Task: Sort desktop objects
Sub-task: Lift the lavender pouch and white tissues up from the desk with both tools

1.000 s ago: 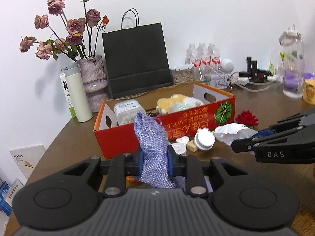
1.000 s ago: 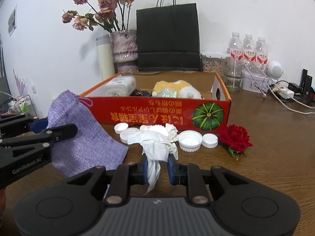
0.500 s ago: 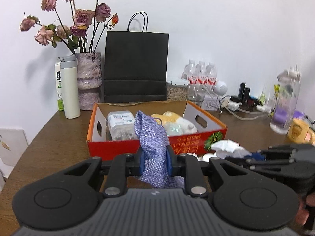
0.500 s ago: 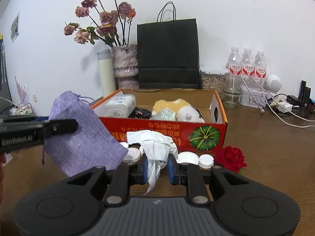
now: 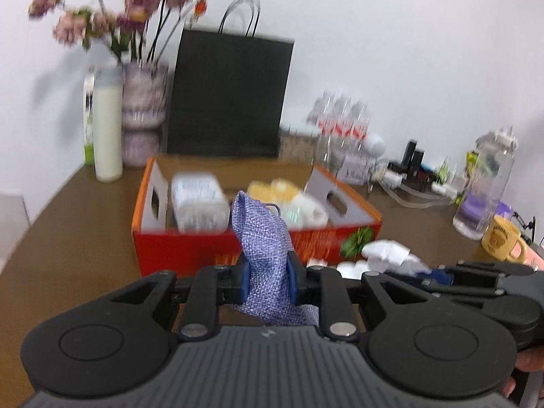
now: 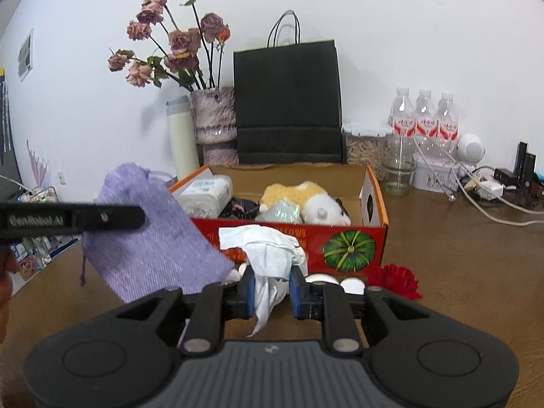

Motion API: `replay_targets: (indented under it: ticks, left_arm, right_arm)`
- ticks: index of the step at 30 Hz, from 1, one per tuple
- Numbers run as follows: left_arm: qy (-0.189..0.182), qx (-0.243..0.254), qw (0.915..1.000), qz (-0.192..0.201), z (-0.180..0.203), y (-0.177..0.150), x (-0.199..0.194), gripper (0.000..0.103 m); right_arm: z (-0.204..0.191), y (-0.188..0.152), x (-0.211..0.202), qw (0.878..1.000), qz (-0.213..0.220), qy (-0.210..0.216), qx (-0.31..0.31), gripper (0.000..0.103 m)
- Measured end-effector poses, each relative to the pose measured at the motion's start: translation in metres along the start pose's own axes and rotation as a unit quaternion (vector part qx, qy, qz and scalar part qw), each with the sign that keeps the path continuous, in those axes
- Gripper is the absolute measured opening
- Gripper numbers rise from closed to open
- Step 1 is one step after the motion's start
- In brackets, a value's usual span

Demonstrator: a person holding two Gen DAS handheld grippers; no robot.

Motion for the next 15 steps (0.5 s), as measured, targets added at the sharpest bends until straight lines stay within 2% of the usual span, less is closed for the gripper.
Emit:
replay_targets:
  ticks: [6,12,15]
  left_arm:
    - [0.024,-0.007,0.9974,-0.068,-0.015,-0.036,0.028,0.024]
    - [0.060,0.030,0.9954,-0.069,-0.014,-0.053,0.031,0.038]
    - [0.069,0.042,0.9948,-0.063,-0.011,-0.054,0.031,0.039]
  right_arm:
    - [-0.002,-0.012,0.006,1.000,-0.019,0.006,0.005,0.019]
    - [-0.002,-0.014,0.006,1.000,-0.021,0.006,0.006,0.019]
    - [-0.003,-0.015,0.007,1.000,-0.023,0.007,0.006,0.019]
Point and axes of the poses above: each gripper's, at about its wrist camera, not at the fingertips, and x roughly the way its jaws point, z to its right, y to its top, the point moved 1 cm from there along x, roughly the way its jaws point, and after that the axes turned 7 degrees about -x, right-handed, at the moved point
